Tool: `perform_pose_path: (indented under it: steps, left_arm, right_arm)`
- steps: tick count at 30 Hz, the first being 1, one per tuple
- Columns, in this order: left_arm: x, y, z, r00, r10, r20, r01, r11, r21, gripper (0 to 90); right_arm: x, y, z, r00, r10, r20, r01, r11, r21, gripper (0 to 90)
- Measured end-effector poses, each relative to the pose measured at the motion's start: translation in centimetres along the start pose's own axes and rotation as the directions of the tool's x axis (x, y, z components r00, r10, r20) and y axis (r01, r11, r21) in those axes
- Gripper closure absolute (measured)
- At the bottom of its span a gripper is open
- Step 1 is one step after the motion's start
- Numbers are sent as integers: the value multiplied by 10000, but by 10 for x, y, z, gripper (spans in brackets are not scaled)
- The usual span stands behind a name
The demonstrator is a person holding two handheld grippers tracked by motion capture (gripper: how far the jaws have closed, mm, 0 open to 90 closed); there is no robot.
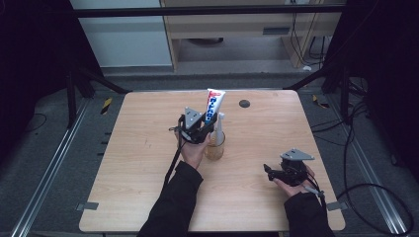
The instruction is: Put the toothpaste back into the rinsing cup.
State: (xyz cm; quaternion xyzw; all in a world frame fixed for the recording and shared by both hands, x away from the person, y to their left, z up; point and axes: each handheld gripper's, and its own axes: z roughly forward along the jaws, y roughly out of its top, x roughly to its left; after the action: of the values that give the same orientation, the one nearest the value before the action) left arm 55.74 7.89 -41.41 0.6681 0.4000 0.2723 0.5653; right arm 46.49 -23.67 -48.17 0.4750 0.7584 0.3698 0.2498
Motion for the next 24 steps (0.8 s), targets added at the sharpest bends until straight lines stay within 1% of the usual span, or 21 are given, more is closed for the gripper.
perform_pose_path:
  steps: [7, 10, 17, 20, 21, 24]
  left_arm:
    - [-2, -6, 2, 10000, 15, 35, -15, 9998, 188, 671]
    - [-3, -8, 3, 9999, 118, 40, -119, 9996, 270, 670]
    - [-2, -16, 4, 9999, 81, 71, -84, 9989, 455, 668]
    - [-2, -19, 4, 9998, 178, 96, -182, 9985, 523, 666]
    - [-2, -20, 4, 9997, 252, 41, -254, 9981, 565, 664]
    - [-2, -22, 4, 9995, 298, 60, -301, 9975, 647, 662]
  right_arm:
    - [0, 0, 0, 10000, -18, -17, 18, 10000, 3, 216]
    - [0, 0, 0, 10000, -31, -14, 31, 10000, 9, 216]
    - [0, 0, 0, 10000, -23, -19, 23, 10000, 8, 216]
    - [0, 0, 0, 10000, -25, -21, 25, 10000, 19, 216]
    - [0, 0, 0, 10000, -31, -17, 31, 10000, 20, 216]
    - [0, 0, 0, 10000, -25, -17, 25, 10000, 28, 215]
